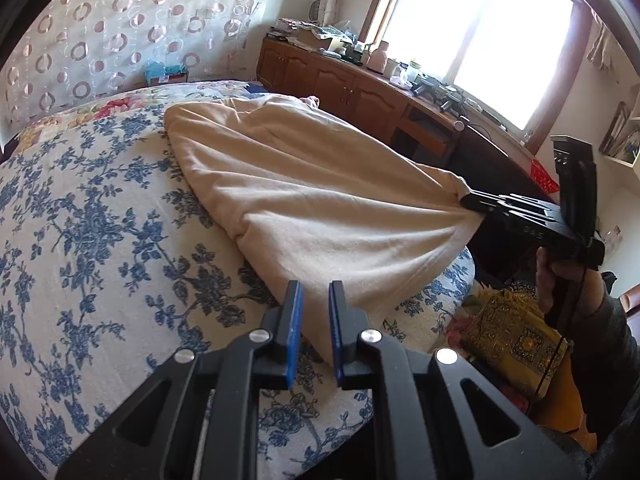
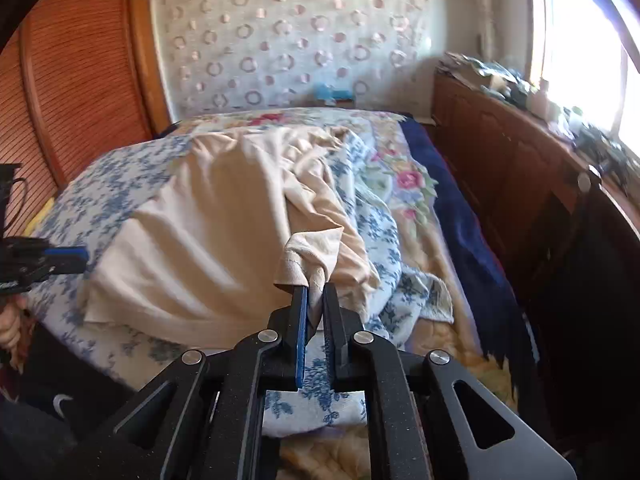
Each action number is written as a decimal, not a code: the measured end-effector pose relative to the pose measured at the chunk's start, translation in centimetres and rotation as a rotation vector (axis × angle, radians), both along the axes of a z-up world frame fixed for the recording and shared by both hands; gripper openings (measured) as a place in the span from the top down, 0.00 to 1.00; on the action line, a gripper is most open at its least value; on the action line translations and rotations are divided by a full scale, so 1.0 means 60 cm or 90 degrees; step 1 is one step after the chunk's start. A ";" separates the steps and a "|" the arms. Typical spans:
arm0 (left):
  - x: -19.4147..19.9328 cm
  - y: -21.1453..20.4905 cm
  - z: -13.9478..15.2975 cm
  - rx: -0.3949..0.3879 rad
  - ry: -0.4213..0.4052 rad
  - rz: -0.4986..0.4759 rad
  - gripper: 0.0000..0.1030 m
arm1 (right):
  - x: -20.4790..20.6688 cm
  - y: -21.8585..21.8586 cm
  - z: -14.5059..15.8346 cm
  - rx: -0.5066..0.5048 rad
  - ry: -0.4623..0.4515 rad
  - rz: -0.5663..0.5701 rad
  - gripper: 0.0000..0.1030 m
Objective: Fold small clothes
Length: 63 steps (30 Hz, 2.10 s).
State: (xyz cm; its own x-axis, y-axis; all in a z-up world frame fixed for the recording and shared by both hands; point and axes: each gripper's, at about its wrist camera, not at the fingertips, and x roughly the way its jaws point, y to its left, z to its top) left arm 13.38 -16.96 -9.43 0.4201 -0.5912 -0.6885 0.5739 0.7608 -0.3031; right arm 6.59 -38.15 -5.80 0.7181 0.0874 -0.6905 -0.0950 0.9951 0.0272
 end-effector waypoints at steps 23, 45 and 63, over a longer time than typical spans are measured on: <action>0.017 -0.035 -0.044 0.135 0.002 0.034 0.89 | 0.052 -0.038 -0.049 0.004 0.014 -0.013 0.69; 0.043 -0.036 -0.048 0.106 0.049 0.004 0.83 | 0.072 -0.047 -0.073 0.040 0.033 0.039 0.77; 0.018 0.022 0.038 -0.023 0.020 -0.019 0.97 | -0.011 -0.024 0.029 0.080 -0.054 0.106 0.95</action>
State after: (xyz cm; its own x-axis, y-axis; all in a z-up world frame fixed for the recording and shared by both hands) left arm 14.46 -15.63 -7.14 0.3805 -0.6281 -0.6787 0.5857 0.7316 -0.3488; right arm 5.92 -39.57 -4.08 0.7416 0.2908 -0.6045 -0.2644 0.9549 0.1350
